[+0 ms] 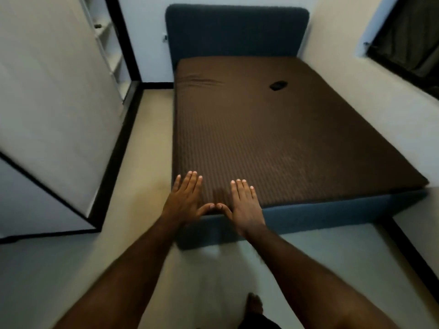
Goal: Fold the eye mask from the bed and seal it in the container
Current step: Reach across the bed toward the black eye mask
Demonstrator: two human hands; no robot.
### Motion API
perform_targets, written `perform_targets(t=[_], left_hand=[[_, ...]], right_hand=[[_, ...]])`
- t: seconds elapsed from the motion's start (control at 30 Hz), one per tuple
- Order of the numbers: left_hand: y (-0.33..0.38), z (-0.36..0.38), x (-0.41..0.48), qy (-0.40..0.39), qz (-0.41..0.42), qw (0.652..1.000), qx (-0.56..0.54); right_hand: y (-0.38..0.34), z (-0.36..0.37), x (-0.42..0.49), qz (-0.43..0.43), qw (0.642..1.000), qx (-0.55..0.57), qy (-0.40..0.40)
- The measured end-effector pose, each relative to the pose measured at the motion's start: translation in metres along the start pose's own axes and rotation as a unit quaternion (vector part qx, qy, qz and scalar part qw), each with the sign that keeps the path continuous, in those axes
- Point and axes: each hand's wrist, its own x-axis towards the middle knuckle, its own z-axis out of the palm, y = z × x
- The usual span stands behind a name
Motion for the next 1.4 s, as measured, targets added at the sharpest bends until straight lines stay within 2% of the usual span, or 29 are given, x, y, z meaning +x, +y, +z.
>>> perform_targets(t=[0.27,0.43,0.7,0.9,1.1,1.27,1.4], left_hand=[[-0.103,0.014,-0.023,-0.011,-0.087,0.996,-0.003],[-0.160,0.015,0.008,-0.023,-0.126,0.992,0.024],[-0.232,0.001,0.080,-0.008,-0.140,0.990,0.035],[-0.292,-0.001,0.128,-0.006,-0.134,0.990,0.046],[-0.357,0.012,0.188,0.004,-0.094,0.995,0.038],[-0.417,0.022,0.242,0.016,-0.026,0.999,0.039],[-0.467,0.020,0.279,-0.003,0.003,0.999,0.047]], right_hand=[[-0.078,0.026,0.073,-0.072,0.997,0.007,-0.031],[-0.108,0.035,0.143,-0.099,0.994,-0.007,-0.047],[-0.133,0.024,0.263,-0.092,0.995,0.026,-0.033],[-0.157,0.020,0.331,-0.089,0.995,0.017,-0.031],[-0.187,0.027,0.393,-0.056,0.998,0.009,-0.007],[-0.214,0.034,0.456,0.010,1.000,-0.007,0.005],[-0.244,0.039,0.497,0.055,0.998,-0.005,0.005]])
